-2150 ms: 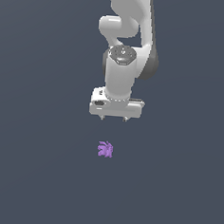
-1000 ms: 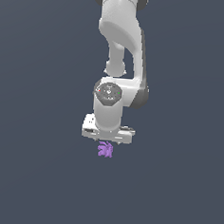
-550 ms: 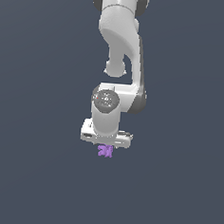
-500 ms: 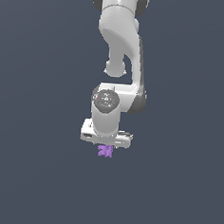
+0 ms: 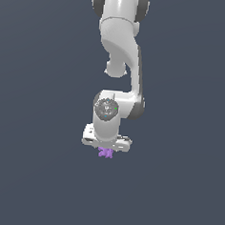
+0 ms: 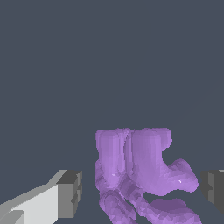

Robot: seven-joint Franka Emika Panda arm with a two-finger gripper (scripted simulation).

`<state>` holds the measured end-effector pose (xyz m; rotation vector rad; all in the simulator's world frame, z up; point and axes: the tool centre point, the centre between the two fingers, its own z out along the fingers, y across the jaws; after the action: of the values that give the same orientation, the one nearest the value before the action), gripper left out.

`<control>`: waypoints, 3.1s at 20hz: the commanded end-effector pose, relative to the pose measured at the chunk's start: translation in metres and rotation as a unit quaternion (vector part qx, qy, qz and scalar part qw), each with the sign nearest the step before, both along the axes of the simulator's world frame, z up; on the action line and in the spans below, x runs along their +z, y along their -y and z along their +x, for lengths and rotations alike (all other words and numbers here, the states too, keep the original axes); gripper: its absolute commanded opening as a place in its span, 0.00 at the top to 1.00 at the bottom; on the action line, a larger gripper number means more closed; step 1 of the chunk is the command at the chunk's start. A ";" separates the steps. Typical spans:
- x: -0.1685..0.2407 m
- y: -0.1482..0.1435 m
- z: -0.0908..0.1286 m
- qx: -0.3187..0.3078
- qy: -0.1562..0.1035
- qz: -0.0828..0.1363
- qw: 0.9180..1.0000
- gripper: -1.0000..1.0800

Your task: Pick up the object and move it to a goal position.

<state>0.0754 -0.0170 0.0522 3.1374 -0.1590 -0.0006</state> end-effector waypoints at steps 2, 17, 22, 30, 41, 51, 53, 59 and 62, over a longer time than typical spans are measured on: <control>-0.015 0.000 0.000 0.000 0.000 0.000 1.000 0.04; -0.018 0.000 0.001 0.000 0.000 0.000 1.000 1.00; -0.013 0.002 0.001 0.000 0.000 0.000 1.000 1.00; 0.027 0.018 -0.002 0.000 0.000 0.000 1.000 1.00; 0.142 0.065 -0.011 0.000 0.000 0.000 1.000 1.00; 0.251 0.109 -0.016 0.000 0.000 0.000 1.000 1.00; 0.272 0.118 -0.017 0.000 0.000 0.000 1.000 1.00; 0.321 0.138 -0.018 0.000 0.000 0.000 1.000 1.00; 0.338 0.145 -0.018 0.000 0.000 0.000 1.000 1.00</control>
<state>0.0580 -0.1584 0.3818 3.1375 -0.1608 0.0025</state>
